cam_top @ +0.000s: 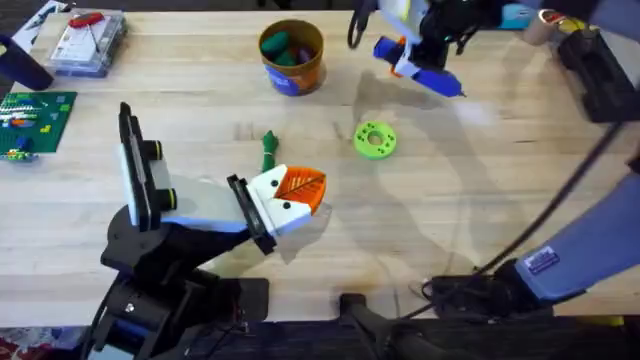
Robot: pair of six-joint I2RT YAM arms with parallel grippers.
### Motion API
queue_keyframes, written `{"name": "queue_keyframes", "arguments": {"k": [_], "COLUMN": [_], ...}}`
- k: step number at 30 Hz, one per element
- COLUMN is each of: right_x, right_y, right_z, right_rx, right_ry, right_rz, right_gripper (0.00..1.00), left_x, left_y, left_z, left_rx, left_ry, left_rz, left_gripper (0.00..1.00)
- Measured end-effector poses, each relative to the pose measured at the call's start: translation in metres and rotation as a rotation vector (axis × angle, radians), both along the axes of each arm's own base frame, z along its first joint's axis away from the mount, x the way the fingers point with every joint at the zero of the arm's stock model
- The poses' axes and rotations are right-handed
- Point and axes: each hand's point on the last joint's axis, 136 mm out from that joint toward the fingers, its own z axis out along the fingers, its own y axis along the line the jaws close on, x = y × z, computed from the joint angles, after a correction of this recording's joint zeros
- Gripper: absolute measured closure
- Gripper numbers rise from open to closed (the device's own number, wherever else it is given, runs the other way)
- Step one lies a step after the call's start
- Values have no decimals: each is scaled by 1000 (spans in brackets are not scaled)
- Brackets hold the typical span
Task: Pick up the gripper from the table and insert it into the empty holder that is missing its gripper. Then pick up a screw, insert it into the mounting hole, and use the screwdriver to tighten it. Finally, clean up the table by picking up the vegetable and placing it into the bucket.
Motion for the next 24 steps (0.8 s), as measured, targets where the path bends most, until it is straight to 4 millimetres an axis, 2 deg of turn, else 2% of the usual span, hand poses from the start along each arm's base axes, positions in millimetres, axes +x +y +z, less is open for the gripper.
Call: {"name": "queue_keyframes", "arguments": {"k": [4,8,16,17,18,20,21,23,24], "right_x": [8,5,-4,-5,-5,-4,-2,1,1], "right_y": [-10,-21,-30,-30,-31,-32,-32,-32,-32], "right_z": [-34,-63,-78,-79,-79,-79,-78,-74,-72], "right_rx": [-91,-175,-240,-243,-246,-251,-252,-254,-254], "right_ry": [28,84,112,115,116,111,102,82,78], "right_rz": [26,55,103,104,103,103,101,99,99], "right_gripper": [940,941,941,916,823,530,378,94,29], "left_x": [0,0,0,0,0,0,0,0,0], "left_y": [0,0,0,0,0,0,0,0,0], "left_z": [0,0,0,0,0,0,0,0,0], "left_rx": [0,0,0,0,0,0,1,0,0], "left_ry": [0,0,0,0,0,-1,-2,0,0], "left_rz": [0,0,0,0,0,0,0,0,0], "left_gripper": [988,989,989,989,989,959,851,549,391]}}
